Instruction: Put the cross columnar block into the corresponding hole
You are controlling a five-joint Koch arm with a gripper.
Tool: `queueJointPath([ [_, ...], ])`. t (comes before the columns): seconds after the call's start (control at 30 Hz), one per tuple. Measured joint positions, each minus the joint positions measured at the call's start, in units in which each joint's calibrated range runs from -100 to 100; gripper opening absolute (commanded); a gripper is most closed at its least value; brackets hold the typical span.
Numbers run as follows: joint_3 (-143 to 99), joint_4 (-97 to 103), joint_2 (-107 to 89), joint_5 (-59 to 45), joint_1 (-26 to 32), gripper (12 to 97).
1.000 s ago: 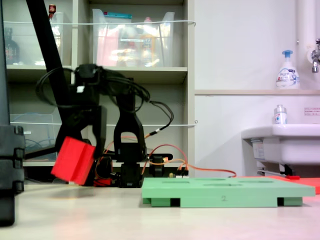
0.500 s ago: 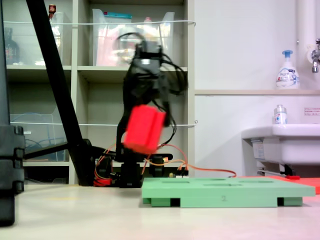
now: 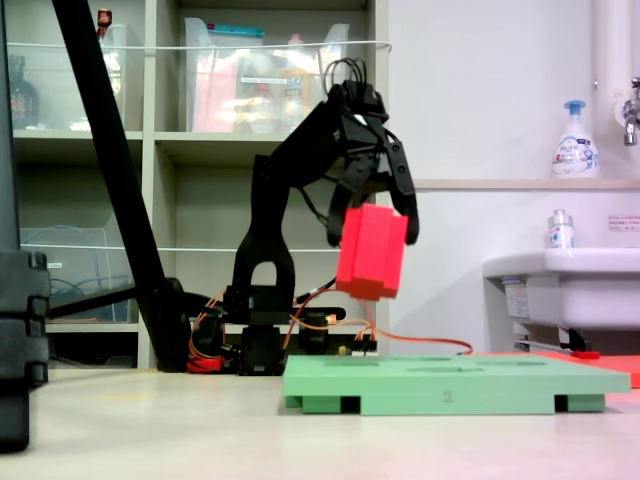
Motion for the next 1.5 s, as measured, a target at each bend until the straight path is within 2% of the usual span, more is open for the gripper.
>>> queueJointPath([
  [0.5,0.00,18.31,14.09,-0.49,-1.12,37.9],
  [0.8,11.76,18.99,23.94,-0.68,-0.98,37.9],
  [1.5,12.74,20.66,30.64,-0.73,0.00,38.0],
])
